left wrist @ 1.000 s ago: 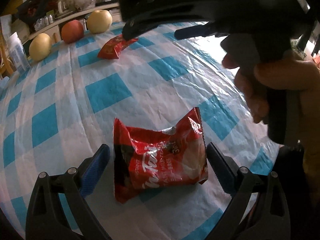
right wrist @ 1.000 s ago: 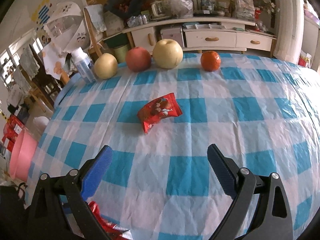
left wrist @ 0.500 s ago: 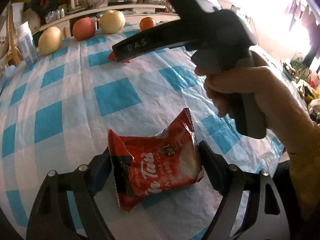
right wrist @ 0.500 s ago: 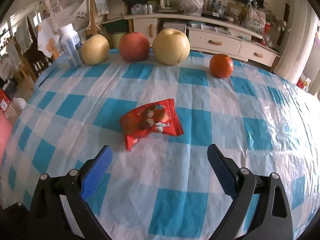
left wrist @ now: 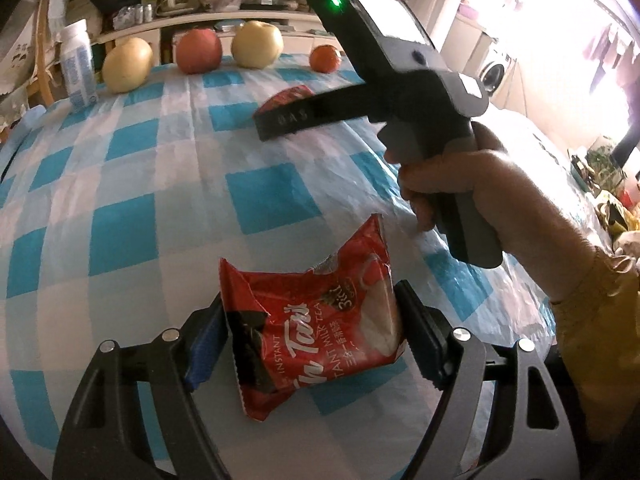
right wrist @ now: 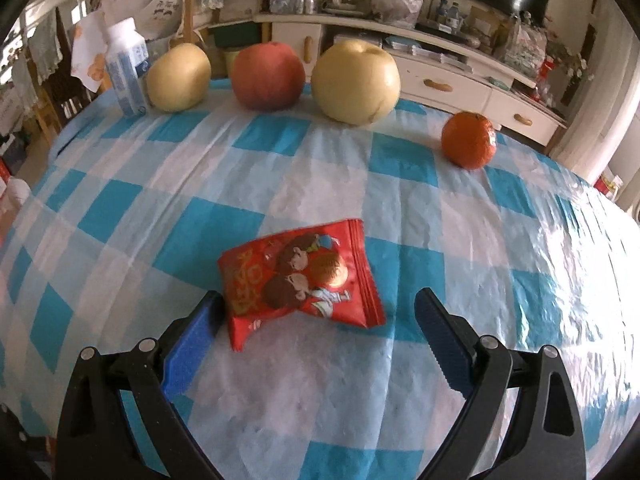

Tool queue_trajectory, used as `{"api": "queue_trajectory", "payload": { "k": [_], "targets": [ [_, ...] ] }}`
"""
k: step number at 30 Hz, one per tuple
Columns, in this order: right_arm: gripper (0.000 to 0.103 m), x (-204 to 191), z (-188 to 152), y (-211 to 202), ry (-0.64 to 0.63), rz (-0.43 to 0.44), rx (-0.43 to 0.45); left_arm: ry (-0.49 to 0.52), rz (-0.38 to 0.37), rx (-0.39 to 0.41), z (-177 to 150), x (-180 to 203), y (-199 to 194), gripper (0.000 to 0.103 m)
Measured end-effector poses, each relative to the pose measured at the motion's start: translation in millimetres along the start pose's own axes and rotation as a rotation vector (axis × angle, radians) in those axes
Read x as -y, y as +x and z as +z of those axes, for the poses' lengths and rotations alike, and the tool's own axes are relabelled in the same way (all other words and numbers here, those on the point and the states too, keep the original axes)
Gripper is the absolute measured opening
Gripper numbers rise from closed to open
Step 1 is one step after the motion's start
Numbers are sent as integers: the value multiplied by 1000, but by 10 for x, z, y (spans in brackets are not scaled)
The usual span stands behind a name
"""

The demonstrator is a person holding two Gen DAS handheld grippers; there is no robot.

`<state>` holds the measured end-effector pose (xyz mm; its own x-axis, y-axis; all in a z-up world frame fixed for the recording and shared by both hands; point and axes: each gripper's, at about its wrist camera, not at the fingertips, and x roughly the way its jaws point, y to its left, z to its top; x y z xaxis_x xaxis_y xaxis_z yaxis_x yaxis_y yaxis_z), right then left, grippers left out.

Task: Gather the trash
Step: 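Grasp the red Tai snack bag with left tool while right tool grasps the red candy packet, then lift the red bag with left tool while right tool lifts the candy packet toward the basin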

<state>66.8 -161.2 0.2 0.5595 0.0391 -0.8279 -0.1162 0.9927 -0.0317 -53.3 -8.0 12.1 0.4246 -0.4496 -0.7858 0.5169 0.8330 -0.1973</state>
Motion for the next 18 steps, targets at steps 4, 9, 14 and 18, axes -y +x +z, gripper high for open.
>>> {"api": "queue_trajectory", "payload": {
  "k": [4,9,14,18],
  "targets": [
    [95,-18,17,9,-11,-7,11,-22,11,22,3,-77,-74,79],
    [85,-29,19,-3,-20,7,26,-54,26,49,13,-187,-153,79],
    [73,-37,14,-21,-16,39,28,-89,45,72,41,-323,-215,79],
    [65,-45,5,-33,-15,60,26,-108,77,91,61,-417,-257,79]
  ]
}}
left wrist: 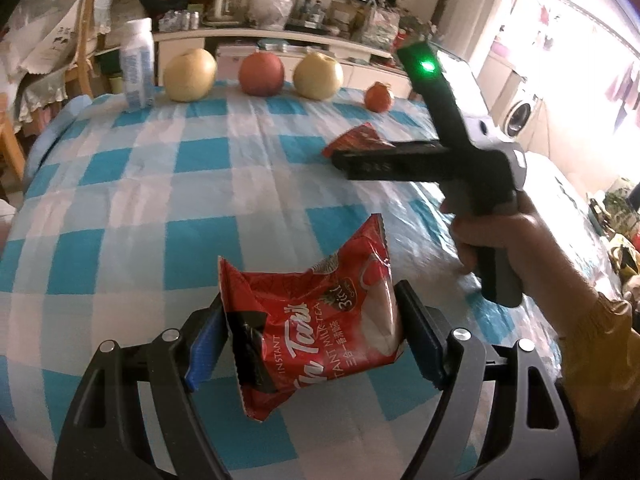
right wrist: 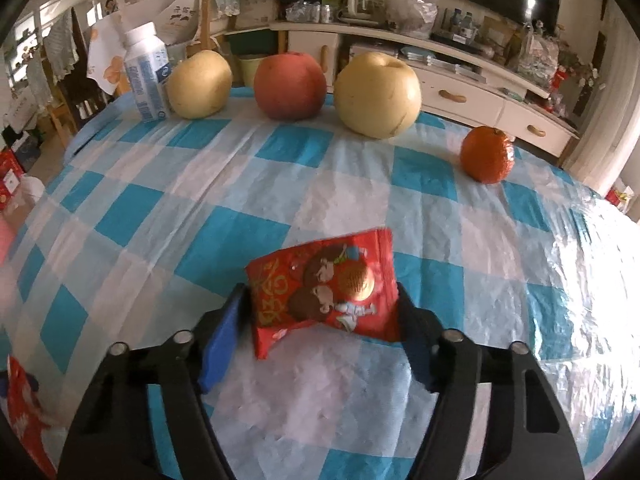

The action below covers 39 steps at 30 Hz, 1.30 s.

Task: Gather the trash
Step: 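Lift the red bag with left tool while right tool lifts the candy packet toward the basin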

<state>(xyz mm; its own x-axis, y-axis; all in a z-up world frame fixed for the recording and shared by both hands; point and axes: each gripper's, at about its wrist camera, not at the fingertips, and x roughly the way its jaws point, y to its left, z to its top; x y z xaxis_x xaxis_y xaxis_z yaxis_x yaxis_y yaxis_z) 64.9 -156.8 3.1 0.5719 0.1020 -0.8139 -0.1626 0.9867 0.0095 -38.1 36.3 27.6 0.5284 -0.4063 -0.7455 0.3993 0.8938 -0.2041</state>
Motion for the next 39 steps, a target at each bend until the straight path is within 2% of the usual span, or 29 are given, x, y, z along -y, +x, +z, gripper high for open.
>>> {"api": "queue_trajectory", "payload": {
  "k": [8,13,23,39],
  "targets": [
    [58,-36,-34,-33,-5,2,7,-36,51,30,43,-180,-46,79],
    [52,-65,-61,-143,-5,-5,45,-57,89,53,47,-281,-110,79],
    [51,-127,-84,-316,16,15,82,-94,187,114,88,-513,-290,79],
    [51,-594,-183,-793,-26,70,170,-101,327,184,66,-783,-608,79]
  ]
}}
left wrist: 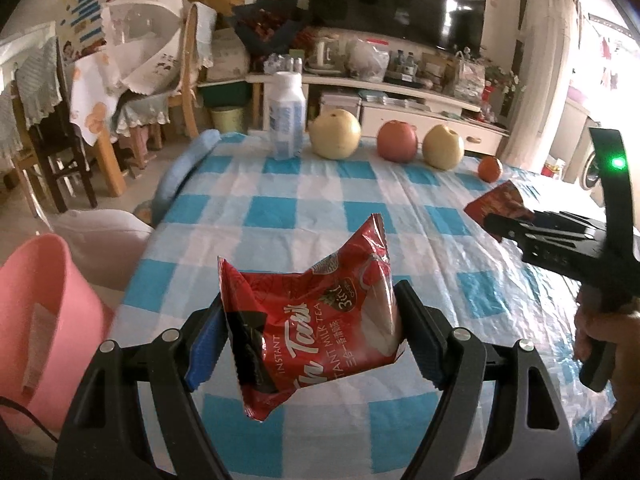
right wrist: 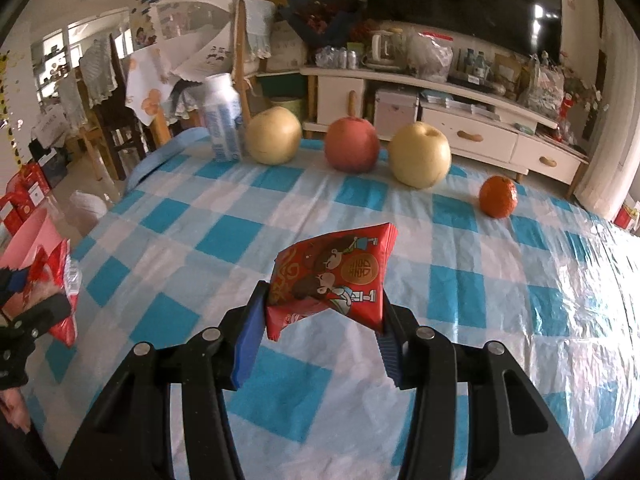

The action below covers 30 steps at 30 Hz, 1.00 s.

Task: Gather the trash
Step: 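Lift the red bag with left tool while right tool lifts the candy packet toward the basin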

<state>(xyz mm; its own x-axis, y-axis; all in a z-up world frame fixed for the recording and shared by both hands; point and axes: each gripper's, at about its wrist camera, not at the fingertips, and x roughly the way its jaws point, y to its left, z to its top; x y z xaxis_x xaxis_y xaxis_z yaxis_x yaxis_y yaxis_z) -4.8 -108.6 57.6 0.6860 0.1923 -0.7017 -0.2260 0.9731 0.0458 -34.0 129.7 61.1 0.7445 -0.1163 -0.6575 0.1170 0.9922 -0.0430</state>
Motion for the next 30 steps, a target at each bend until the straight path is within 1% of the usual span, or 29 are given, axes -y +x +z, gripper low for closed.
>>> {"api": "queue_trajectory", "payload": {
  "k": [6,13,23,30],
  "targets": [
    [51,-289,-61,-104,-37,21,8,1,44,24,1,-105,-89,79],
    [51,-610,-149,-143,-61,55,-3,7,89,47,16,-211,-161,79],
    [51,-1106,-236,-193,-105,104,-16,-36,144,83,44,-497,-295,79],
    [51,-1289,-258,-228,-97,130,-19,-77,177,107,68,-740,-399,79]
  ]
}}
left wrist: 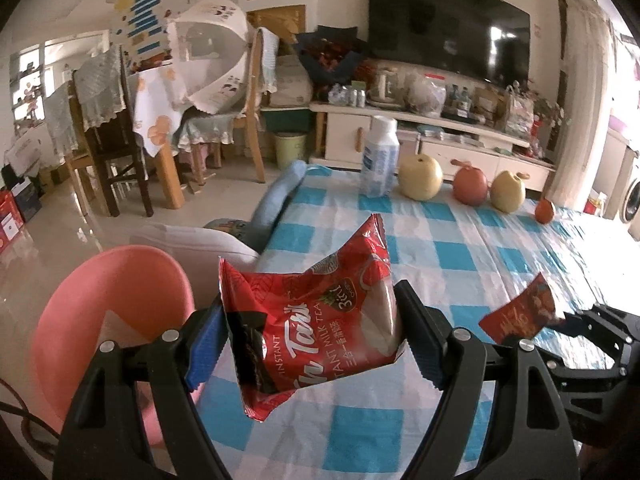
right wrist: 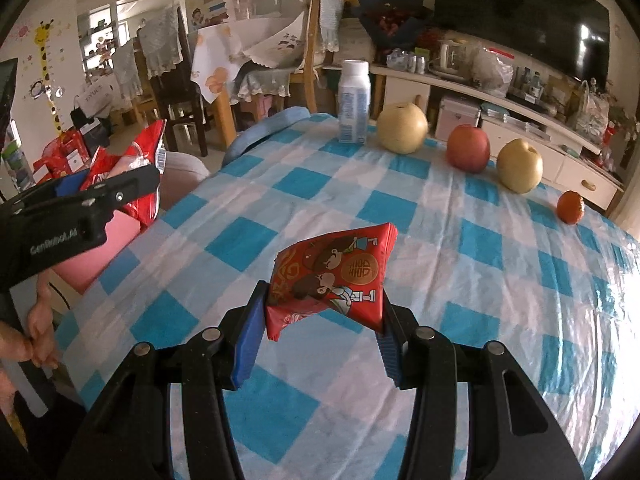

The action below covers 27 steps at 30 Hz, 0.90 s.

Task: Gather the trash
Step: 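Lift the red bag with left tool while right tool lifts the candy packet toward the basin, then open both tools over the pink basin to drop the bag and packet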

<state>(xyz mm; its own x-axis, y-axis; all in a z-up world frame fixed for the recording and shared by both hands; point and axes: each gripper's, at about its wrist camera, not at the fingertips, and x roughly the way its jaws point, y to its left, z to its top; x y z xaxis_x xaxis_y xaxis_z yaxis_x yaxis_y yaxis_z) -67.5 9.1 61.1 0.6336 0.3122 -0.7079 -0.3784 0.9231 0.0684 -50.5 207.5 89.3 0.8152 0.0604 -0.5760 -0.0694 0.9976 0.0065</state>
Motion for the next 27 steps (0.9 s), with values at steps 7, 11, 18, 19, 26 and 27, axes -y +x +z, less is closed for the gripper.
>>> {"api": "queue_trajectory", "payload": {
  "k": [7,11,18,19,26,27],
  "targets": [
    [51,-204,33,-41,4,29,5,-40,48,18,24,-259,-42,79],
    [51,-364,76,-61,-12,41,11,-77,80,27,47,-445,-68,79],
    [51,-650,175,-50,-43,70,20,-147,158,32,80,-772,-81,79],
    [51,-692,195,-40,-46,76,20,-158,170,33,84,-826,-87,79],
    [51,-1139,367,68,-114,119,22,-222,246,9,111,-1176,-70,79],
    [51,-1221,399,87,-130,125,23,-242,251,3,110,-1259,-67,79]
  ]
}}
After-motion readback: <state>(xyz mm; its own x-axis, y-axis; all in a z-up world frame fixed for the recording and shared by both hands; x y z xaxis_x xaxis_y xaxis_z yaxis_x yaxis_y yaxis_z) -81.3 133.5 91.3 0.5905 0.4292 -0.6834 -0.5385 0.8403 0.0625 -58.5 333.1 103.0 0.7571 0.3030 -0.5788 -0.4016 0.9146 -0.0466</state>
